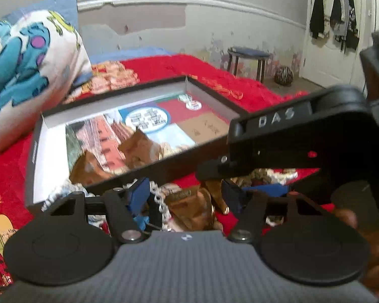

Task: Organize objects
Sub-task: 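Close the right gripper on another brown wrapped snack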

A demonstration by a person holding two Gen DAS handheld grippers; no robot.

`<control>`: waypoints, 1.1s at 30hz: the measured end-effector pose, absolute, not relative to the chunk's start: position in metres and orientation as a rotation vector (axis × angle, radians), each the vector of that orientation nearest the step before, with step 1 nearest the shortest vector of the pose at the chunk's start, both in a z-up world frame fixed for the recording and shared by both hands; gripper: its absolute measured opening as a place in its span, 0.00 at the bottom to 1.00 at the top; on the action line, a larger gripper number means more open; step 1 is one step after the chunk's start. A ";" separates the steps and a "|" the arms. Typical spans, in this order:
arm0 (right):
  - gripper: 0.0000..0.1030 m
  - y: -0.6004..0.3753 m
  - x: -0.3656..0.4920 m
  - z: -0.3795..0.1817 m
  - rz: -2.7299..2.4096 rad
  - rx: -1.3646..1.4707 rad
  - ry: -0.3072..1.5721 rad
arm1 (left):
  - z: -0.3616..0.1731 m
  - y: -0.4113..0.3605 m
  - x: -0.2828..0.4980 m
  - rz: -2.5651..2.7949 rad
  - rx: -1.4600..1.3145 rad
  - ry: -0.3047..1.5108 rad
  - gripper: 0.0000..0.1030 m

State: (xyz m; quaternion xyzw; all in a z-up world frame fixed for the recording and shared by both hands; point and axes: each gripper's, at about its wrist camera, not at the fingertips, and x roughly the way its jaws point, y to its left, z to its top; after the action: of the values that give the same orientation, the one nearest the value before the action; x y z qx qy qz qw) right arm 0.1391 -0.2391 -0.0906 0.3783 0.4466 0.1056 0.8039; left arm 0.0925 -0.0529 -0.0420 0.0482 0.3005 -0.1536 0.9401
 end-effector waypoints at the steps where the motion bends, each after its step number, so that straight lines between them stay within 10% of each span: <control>1: 0.51 -0.239 0.139 -0.091 0.223 0.813 0.952 | -0.041 -0.053 0.092 -0.322 0.094 0.605 0.72; 22: 0.51 -0.236 0.140 -0.095 0.208 0.815 0.949 | -0.068 -0.063 0.105 -0.280 0.103 0.681 0.34; 33: 0.49 -0.238 0.141 -0.097 0.208 0.819 0.950 | -0.064 -0.059 0.105 -0.273 0.086 0.684 0.32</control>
State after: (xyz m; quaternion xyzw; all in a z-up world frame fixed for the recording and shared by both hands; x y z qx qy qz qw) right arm 0.1411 -0.2376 -0.0970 0.3823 0.4438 0.0970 0.8047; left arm 0.1047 -0.0591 -0.0642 0.0420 0.3344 -0.1332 0.9320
